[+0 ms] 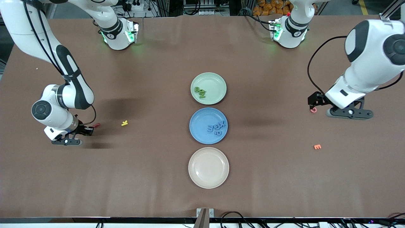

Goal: Sort letters by color into matching plates
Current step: 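Carry green U to the green plate while the left gripper moves aside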

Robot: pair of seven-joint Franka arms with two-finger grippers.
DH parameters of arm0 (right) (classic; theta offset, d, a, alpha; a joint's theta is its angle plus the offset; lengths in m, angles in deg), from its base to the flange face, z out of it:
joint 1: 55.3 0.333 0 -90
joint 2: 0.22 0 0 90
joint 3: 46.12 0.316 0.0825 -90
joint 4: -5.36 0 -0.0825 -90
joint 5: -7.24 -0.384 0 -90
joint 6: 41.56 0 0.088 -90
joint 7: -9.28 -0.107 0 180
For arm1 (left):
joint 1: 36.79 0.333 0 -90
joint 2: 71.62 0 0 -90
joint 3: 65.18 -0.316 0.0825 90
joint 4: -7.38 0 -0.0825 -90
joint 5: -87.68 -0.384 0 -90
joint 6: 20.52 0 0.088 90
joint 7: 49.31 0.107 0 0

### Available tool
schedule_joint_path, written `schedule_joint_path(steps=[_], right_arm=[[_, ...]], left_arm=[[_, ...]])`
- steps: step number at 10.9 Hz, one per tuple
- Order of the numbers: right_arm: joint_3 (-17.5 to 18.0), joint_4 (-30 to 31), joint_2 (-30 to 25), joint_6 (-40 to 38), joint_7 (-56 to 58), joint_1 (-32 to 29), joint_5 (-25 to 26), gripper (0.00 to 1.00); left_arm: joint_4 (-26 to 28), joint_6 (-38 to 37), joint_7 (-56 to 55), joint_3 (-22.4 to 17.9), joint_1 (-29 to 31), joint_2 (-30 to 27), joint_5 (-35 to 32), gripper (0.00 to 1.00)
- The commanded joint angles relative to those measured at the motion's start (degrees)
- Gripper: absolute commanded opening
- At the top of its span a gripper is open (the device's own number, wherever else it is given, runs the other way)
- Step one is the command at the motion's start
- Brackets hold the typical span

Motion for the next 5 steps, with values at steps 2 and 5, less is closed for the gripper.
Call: schedule_joint_path(steps=[2, 5], right_arm=[[1.9, -0.5, -5.6, -6.2, -2.5, 2.5, -0.7, 0.0], [2.6, -0.3, -8.6, -10.3, -10.1, 6.9, -0.7, 0.0]], left_arm=[[-9.8, -5.1, 0.4, -0.2, 1.5, 1.1, 1.3, 1.0], [-10.7, -5.3, 0.1, -0.1, 0.3, 2.1, 1.1, 1.0]])
